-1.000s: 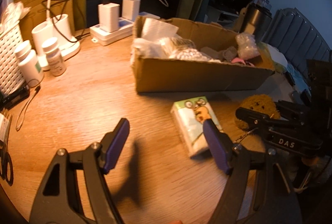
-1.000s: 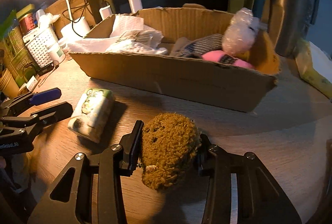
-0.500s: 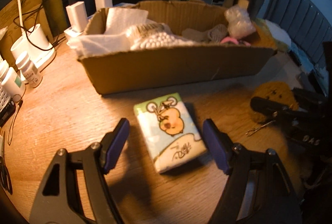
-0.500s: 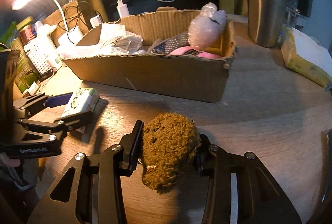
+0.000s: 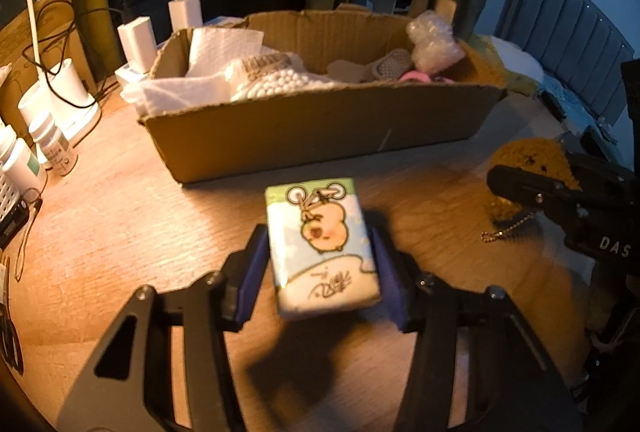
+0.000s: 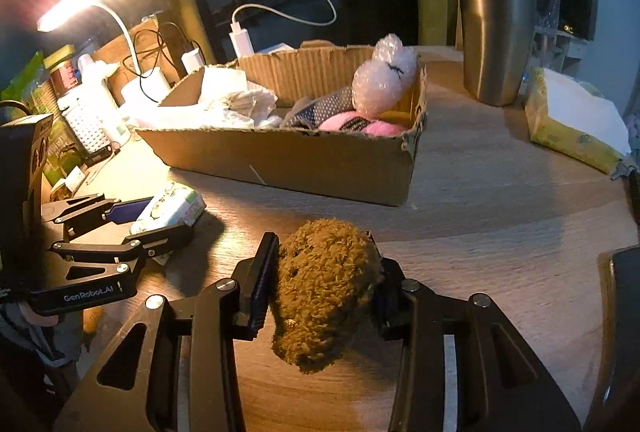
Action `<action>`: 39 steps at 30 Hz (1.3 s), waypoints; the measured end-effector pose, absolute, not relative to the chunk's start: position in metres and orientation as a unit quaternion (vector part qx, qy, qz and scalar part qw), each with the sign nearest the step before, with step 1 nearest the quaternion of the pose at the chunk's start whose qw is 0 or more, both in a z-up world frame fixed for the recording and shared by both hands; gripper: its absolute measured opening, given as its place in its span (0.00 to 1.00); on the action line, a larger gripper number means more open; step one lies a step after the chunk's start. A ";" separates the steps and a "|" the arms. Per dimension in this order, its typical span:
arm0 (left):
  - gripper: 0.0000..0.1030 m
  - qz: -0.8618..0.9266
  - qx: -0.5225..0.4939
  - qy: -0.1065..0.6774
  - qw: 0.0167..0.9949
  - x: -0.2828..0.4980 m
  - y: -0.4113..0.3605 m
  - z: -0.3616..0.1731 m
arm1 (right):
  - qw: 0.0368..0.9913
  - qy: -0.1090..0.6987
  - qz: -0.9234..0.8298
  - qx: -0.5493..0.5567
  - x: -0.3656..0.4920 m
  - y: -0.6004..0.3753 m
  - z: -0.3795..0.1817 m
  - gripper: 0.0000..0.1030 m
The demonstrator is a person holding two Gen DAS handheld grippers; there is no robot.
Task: Organize soft objects
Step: 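Carry the brown sponge and cartoon tissue pack into the cardboard box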
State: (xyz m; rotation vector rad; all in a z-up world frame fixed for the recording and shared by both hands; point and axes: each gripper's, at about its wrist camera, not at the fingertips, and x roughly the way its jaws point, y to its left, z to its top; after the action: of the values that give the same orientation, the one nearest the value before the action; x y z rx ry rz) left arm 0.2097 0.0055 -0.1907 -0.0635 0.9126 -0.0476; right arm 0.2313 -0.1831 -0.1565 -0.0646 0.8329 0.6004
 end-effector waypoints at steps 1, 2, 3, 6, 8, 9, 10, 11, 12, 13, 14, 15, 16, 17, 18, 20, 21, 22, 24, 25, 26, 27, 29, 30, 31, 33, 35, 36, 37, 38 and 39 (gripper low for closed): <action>0.51 -0.025 -0.032 0.438 0.898 0.208 0.005 -0.189 | 0.872 0.396 0.288 -0.032 0.229 -0.183 -0.154 0.41; 0.51 -0.026 -0.034 0.434 0.900 0.206 0.004 -0.185 | 0.872 0.394 0.288 -0.033 0.228 -0.182 -0.152 0.41; 0.51 -0.028 -0.036 0.430 0.902 0.204 0.004 -0.183 | 0.873 0.391 0.289 -0.033 0.227 -0.182 -0.150 0.41; 0.51 -0.031 -0.039 0.419 0.907 0.198 0.002 -0.173 | 0.875 0.384 0.292 -0.037 0.222 -0.180 -0.143 0.41; 0.51 -0.034 -0.041 0.411 0.910 0.194 0.001 -0.167 | 0.877 0.378 0.294 -0.039 0.218 -0.179 -0.138 0.41; 0.51 -0.035 -0.041 0.408 0.911 0.192 0.002 -0.164 | 0.878 0.376 0.295 -0.040 0.216 -0.178 -0.136 0.41; 0.51 -0.036 -0.042 0.405 0.913 0.189 0.001 -0.161 | 0.878 0.374 0.296 -0.041 0.214 -0.177 -0.133 0.41; 0.51 -0.037 -0.042 0.401 0.914 0.187 0.000 -0.158 | 0.879 0.371 0.297 -0.043 0.213 -0.176 -0.131 0.41; 0.51 -0.038 -0.042 0.399 0.915 0.186 0.000 -0.155 | 0.880 0.368 0.297 -0.044 0.211 -0.175 -0.128 0.41; 0.51 -0.040 -0.042 0.395 0.917 0.184 0.000 -0.152 | 0.881 0.366 0.298 -0.045 0.209 -0.175 -0.125 0.41; 0.51 -0.041 -0.042 0.392 0.918 0.182 -0.001 -0.149 | 0.881 0.364 0.299 -0.046 0.207 -0.175 -0.124 0.41; 0.51 -0.042 -0.042 0.389 0.919 0.179 -0.001 -0.146 | 0.882 0.361 0.299 -0.047 0.205 -0.174 -0.121 0.41; 0.51 -0.044 -0.042 0.386 0.920 0.177 0.000 -0.143 | 0.883 0.359 0.300 -0.048 0.204 -0.173 -0.119 0.41; 0.51 -0.045 -0.043 0.383 0.922 0.175 -0.001 -0.140 | 0.884 0.356 0.300 -0.049 0.203 -0.172 -0.117 0.41; 0.51 -0.046 -0.043 0.380 0.923 0.172 -0.001 -0.138 | 0.885 0.352 0.301 -0.050 0.201 -0.171 -0.114 0.41; 0.51 -0.049 -0.043 0.373 0.925 0.169 0.000 -0.132 | 0.887 0.346 0.302 -0.051 0.199 -0.169 -0.108 0.41; 0.51 -0.050 -0.042 0.370 0.927 0.167 0.000 -0.128 | 0.888 0.344 0.303 -0.052 0.198 -0.169 -0.106 0.41; 0.51 -0.050 -0.041 0.366 0.928 0.166 0.001 -0.124 | 0.888 0.340 0.303 -0.053 0.198 -0.167 -0.103 0.41; 0.51 -0.050 -0.040 0.358 0.931 0.164 0.002 -0.117 | 0.890 0.334 0.305 -0.054 0.197 -0.165 -0.097 0.41; 0.51 -0.050 -0.039 0.354 0.933 0.163 0.003 -0.113 | 0.891 0.331 0.306 -0.054 0.197 -0.164 -0.094 0.41; 0.51 -0.050 -0.039 0.351 0.934 0.163 0.004 -0.110 | 0.892 0.327 0.307 -0.055 0.196 -0.163 -0.091 0.41; 0.51 -0.049 -0.039 0.347 0.936 0.162 0.006 -0.106 | 0.893 0.324 0.308 -0.056 0.196 -0.162 -0.088 0.41; 0.51 -0.048 -0.039 0.339 0.939 0.159 0.008 -0.098 | 0.894 0.318 0.309 -0.058 0.195 -0.160 -0.082 0.41; 0.51 -0.047 -0.039 0.336 0.940 0.158 0.009 -0.096 | 0.895 0.314 0.310 -0.059 0.195 -0.158 -0.078 0.41; 0.51 -0.046 -0.039 0.333 0.941 0.157 0.010 -0.093 | 0.896 0.312 0.311 -0.059 0.195 -0.158 -0.076 0.41; 0.51 -0.045 -0.039 0.327 0.943 0.156 0.011 -0.087 | 0.897 0.306 0.313 -0.060 0.195 -0.155 -0.071 0.41; 0.51 -0.044 -0.038 0.321 0.945 0.156 0.013 -0.081 | 0.898 0.301 0.315 -0.061 0.195 -0.153 -0.066 0.41; 0.51 -0.044 -0.038 0.317 0.946 0.155 0.013 -0.078 | 0.899 0.298 0.316 -0.061 0.195 -0.153 -0.064 0.41; 0.51 -0.044 -0.036 0.314 0.948 0.155 0.013 -0.076 | 0.899 0.296 0.317 -0.061 0.195 -0.152 -0.062 0.41; 0.51 -0.045 -0.034 0.310 0.949 0.155 0.013 -0.073 | 0.899 0.294 0.318 -0.062 0.195 -0.151 -0.060 0.41; 0.51 -0.045 -0.033 0.308 0.950 0.155 0.014 -0.071 | 0.900 0.292 0.318 -0.062 0.195 -0.150 -0.059 0.41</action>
State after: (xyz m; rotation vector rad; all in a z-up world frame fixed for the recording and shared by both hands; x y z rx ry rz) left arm 0.1551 0.0137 -0.0708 -0.0681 0.6260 -0.0912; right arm 0.1947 -0.1501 -0.0586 -0.1289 0.6049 0.6589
